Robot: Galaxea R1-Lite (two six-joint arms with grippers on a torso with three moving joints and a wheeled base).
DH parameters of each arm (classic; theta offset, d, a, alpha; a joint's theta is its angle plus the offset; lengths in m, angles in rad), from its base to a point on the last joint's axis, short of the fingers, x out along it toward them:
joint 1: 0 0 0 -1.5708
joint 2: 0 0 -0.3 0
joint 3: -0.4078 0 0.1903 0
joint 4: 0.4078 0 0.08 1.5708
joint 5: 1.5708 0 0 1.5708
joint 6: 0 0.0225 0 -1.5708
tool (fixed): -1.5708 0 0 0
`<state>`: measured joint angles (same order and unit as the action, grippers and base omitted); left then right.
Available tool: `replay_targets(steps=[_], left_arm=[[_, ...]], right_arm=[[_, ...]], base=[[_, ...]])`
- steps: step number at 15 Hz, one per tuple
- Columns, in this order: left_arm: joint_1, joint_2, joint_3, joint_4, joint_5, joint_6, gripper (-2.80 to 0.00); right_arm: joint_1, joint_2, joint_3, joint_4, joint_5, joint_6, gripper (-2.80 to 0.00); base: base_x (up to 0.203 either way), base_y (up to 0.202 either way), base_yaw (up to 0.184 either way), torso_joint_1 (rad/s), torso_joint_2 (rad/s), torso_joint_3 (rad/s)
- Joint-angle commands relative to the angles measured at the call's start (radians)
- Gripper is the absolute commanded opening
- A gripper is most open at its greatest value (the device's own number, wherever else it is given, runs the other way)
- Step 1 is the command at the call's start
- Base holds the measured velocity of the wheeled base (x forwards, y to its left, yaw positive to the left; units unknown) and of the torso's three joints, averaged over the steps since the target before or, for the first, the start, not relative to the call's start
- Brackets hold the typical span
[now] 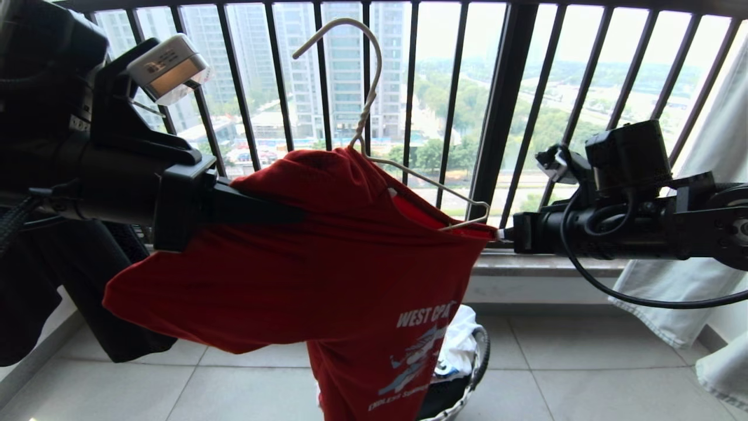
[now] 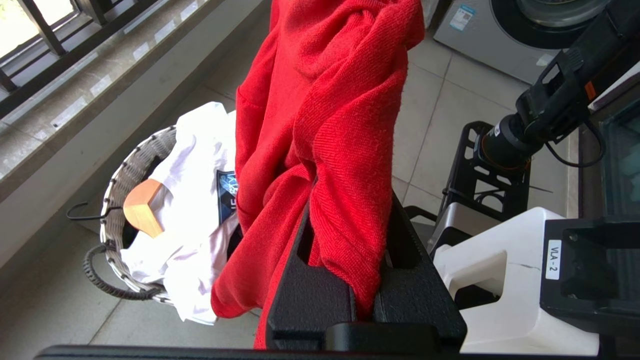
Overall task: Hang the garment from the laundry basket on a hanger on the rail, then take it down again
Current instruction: Hang the clothes on the clothes rack
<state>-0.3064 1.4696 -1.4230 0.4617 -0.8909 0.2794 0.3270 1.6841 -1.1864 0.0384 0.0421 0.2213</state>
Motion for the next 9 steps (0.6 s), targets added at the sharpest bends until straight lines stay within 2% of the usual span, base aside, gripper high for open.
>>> replay_targets(steps=[1,9], left_arm=[[0.001,0.005,0.001,0.003,-0.002,0.001,-2.8],[-0.007,0.008,0.03,0.003,-0.002,0.003,-2.8]], right_arm=[[-0.002,-0.011,-0.002,0.0,0.001,0.001,-2.8],[-0.031,-0.027,-0.022,0.0,0.001,0.001,-2.8]], base=[[0.0,0.0,0.0,0.0,0.0,0.0],[0.0,0.0,0.0,0.0,0.0,0.0]])
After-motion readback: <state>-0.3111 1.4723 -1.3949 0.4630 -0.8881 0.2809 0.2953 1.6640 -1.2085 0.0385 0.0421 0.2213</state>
